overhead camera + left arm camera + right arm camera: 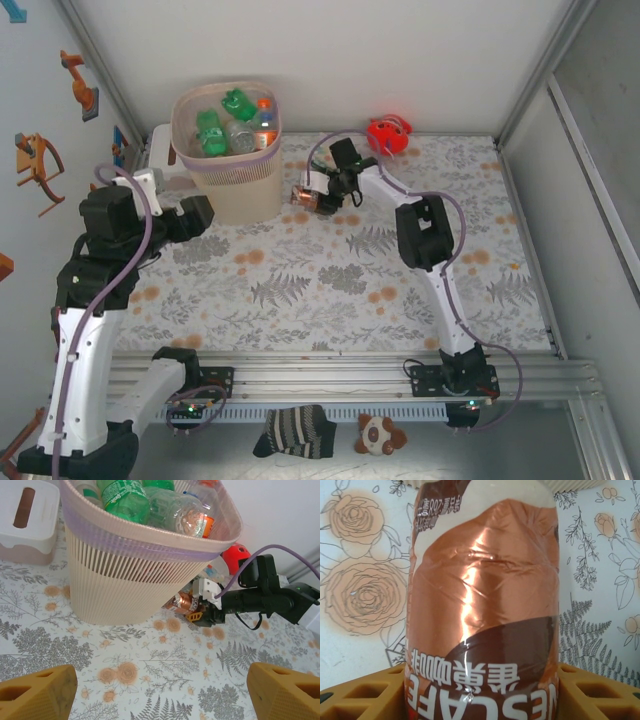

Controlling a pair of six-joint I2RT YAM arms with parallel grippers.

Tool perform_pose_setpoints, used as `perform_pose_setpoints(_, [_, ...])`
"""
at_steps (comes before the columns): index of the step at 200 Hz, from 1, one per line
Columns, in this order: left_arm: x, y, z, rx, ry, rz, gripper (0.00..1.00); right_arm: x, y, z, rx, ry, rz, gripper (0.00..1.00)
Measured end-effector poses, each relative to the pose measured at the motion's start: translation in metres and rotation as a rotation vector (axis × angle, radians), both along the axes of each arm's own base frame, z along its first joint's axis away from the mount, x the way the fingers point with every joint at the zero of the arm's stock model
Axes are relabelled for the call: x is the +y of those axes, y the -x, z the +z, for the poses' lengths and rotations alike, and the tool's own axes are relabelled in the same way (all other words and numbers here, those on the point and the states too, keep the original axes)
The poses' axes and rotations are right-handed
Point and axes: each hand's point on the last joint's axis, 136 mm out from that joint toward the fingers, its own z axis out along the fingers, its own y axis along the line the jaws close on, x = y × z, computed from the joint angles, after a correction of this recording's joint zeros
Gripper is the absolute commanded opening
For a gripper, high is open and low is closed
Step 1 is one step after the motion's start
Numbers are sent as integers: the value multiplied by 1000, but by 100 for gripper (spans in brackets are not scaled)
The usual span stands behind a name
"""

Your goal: Put the plastic bottles in the bin

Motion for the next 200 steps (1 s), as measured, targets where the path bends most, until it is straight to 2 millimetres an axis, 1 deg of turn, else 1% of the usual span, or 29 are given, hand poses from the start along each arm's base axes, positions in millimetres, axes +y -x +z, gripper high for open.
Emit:
perform_pose_setpoints(22, [-3,-2,0,-9,13,-10,87,-5,10,1,20,5,-8,55])
perform_pose_setpoints(37, [-6,-4,3,-25,23,-23,87,-10,19,7,26,1,-19,53])
perform_pose_setpoints(50, [-9,-6,7,-47,35,-39,87,-14,28,16,28,-9,-34,52])
perform_pose_setpoints(63, [-12,-6,12,-81,48,-56,87,-20,39,30,24,-23,-50,51])
perform_pose_setpoints(93, [-17,-7,24,-148,72,-83,87,-30,61,80,-29,-91,-90,49])
perform_pose_setpoints(115, [-22,-10,33,-188,85,-109,87,-37,82,118,-60,-167,-121,48])
perform_pose_setpoints(134, [-27,-14,39,-214,92,-137,87,-38,100,148,-65,-240,-143,46])
perform_pose_setpoints(150, [-33,-17,45,-231,103,-168,87,-37,112,171,-58,-307,-169,42])
perform_pose_setpoints(164, [-40,-20,54,-252,120,-206,87,-35,121,192,-35,-372,-202,41])
perform_pose_setpoints(185, [-55,-23,70,-296,156,-287,86,-29,131,225,6,-482,-251,40])
perform_pose_setpoints(200, [-68,-26,78,-314,185,-344,86,-23,140,248,36,-558,-269,36])
